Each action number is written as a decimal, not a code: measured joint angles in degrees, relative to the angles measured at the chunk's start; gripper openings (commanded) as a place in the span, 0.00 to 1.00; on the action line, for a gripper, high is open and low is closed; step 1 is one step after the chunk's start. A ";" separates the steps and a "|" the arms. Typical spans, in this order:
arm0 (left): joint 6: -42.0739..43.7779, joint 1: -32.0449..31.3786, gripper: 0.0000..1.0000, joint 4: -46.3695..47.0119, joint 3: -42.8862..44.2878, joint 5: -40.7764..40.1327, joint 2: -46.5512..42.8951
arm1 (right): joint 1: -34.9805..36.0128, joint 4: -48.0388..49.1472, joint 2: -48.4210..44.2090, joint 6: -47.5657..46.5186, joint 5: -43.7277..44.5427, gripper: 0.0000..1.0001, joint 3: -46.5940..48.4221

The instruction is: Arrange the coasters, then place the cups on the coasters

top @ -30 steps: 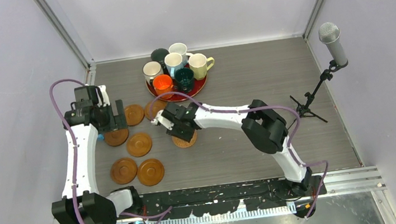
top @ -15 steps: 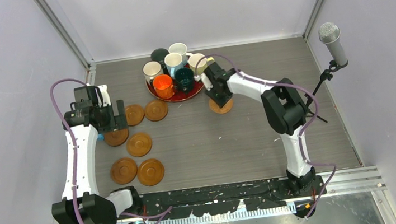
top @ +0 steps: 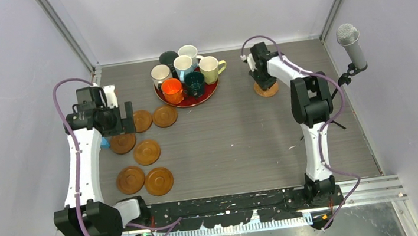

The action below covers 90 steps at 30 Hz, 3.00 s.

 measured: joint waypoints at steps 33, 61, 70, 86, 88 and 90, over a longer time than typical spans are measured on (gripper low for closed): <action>1.99 0.00 1.00 -0.39 1.68 2.21 3.48 | -8.15 -1.49 13.22 -6.99 6.82 0.37 21.53; -5.27 9.81 1.00 -0.83 6.03 5.90 5.66 | 30.60 -2.78 4.68 6.47 -17.14 0.35 25.99; -4.76 10.05 1.00 -1.31 6.05 5.79 5.01 | 36.63 2.01 15.34 7.65 -13.90 0.28 32.35; -3.93 10.08 1.00 -2.36 5.49 5.44 3.06 | 38.38 9.42 23.67 5.86 -8.37 0.27 37.90; -3.96 10.08 1.00 -2.45 5.49 5.27 3.08 | 38.45 10.03 24.33 5.40 -8.33 0.27 38.01; -3.98 10.08 1.00 -2.43 5.49 5.18 3.10 | 38.60 10.38 24.90 5.05 -8.33 0.27 38.03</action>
